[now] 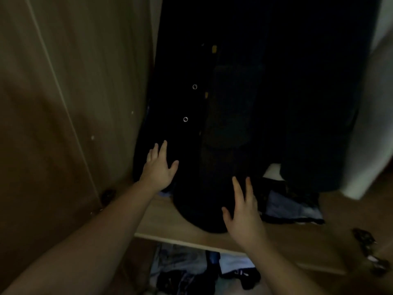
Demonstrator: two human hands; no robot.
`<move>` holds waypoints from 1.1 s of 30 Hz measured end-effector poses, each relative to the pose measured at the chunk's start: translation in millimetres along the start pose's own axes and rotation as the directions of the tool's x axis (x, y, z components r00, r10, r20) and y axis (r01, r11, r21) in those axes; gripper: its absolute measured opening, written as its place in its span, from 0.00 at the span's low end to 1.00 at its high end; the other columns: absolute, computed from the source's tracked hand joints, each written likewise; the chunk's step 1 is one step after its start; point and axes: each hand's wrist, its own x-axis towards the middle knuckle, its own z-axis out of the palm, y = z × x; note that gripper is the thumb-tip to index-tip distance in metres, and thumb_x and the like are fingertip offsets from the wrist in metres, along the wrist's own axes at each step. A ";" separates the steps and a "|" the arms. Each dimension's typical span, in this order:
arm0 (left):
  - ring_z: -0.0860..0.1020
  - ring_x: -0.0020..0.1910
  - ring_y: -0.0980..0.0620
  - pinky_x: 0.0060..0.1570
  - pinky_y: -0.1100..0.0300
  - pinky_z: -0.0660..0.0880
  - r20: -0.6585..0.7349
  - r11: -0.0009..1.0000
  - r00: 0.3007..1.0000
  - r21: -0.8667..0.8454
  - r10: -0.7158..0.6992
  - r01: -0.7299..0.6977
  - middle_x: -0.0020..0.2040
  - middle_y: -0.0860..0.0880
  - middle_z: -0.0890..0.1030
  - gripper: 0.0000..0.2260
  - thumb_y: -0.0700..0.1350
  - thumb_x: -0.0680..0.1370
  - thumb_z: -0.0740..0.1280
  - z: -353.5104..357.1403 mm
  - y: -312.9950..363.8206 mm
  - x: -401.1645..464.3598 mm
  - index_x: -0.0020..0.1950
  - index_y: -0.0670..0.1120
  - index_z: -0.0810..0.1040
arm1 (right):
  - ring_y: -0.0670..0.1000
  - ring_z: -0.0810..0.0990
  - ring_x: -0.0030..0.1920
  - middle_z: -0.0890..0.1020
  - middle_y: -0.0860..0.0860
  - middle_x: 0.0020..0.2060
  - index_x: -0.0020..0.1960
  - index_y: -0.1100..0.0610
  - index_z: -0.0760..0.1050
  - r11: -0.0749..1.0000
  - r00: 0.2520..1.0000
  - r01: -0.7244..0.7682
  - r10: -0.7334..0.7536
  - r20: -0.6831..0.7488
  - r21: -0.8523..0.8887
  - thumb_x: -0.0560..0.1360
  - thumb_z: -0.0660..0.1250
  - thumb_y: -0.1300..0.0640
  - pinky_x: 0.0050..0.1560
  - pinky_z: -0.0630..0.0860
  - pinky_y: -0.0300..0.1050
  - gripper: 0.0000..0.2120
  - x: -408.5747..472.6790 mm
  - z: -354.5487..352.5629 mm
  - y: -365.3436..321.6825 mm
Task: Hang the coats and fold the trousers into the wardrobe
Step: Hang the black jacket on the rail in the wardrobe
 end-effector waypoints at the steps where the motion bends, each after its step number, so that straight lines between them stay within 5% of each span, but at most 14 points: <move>1: 0.46 0.80 0.40 0.76 0.44 0.51 0.024 0.999 0.999 0.020 -0.035 0.035 0.82 0.45 0.45 0.38 0.62 0.81 0.60 6.1 -7.3 1.6 0.81 0.54 0.41 | 0.60 0.55 0.78 0.42 0.51 0.81 0.80 0.37 0.38 1.000 1.000 -0.024 0.024 0.013 -0.011 0.78 0.67 0.48 0.72 0.68 0.56 0.44 -2.7 8.8 1.9; 8: 0.38 0.79 0.38 0.74 0.34 0.52 0.248 0.984 0.952 0.070 -0.177 0.165 0.80 0.49 0.32 0.51 0.72 0.71 0.66 42.7 -38.0 43.7 0.76 0.64 0.30 | 0.64 0.49 0.79 0.35 0.53 0.80 0.78 0.35 0.34 0.999 0.997 -0.053 0.053 0.055 -0.005 0.76 0.68 0.39 0.74 0.61 0.61 0.48 17.3 65.2 -0.7; 13: 0.33 0.77 0.35 0.75 0.35 0.51 0.337 0.987 0.933 -0.061 -0.123 0.152 0.78 0.46 0.27 0.50 0.65 0.73 0.69 79.6 -20.4 80.9 0.77 0.63 0.31 | 0.65 0.46 0.79 0.37 0.55 0.80 0.78 0.36 0.33 0.987 0.990 -0.140 0.141 0.005 -0.073 0.76 0.67 0.38 0.72 0.63 0.65 0.48 69.8 79.4 4.5; 23: 0.27 0.73 0.31 0.68 0.25 0.46 0.288 0.981 0.945 -0.069 -0.153 0.180 0.75 0.41 0.23 0.53 0.72 0.71 0.66 139.6 23.7 112.0 0.75 0.61 0.27 | 0.68 0.44 0.78 0.34 0.55 0.80 0.77 0.36 0.30 0.881 0.905 -0.425 0.411 -0.110 -0.207 0.78 0.66 0.47 0.72 0.60 0.72 0.47 132.2 70.2 71.9; 33: 0.32 0.76 0.31 0.71 0.29 0.50 0.309 0.979 0.930 0.014 -0.200 0.205 0.76 0.41 0.26 0.52 0.73 0.72 0.63 123.6 23.7 97.5 0.76 0.57 0.25 | 0.64 0.48 0.79 0.39 0.54 0.81 0.80 0.38 0.37 0.898 0.926 -0.378 0.368 -0.085 -0.223 0.77 0.65 0.49 0.72 0.61 0.70 0.44 99.2 60.6 68.8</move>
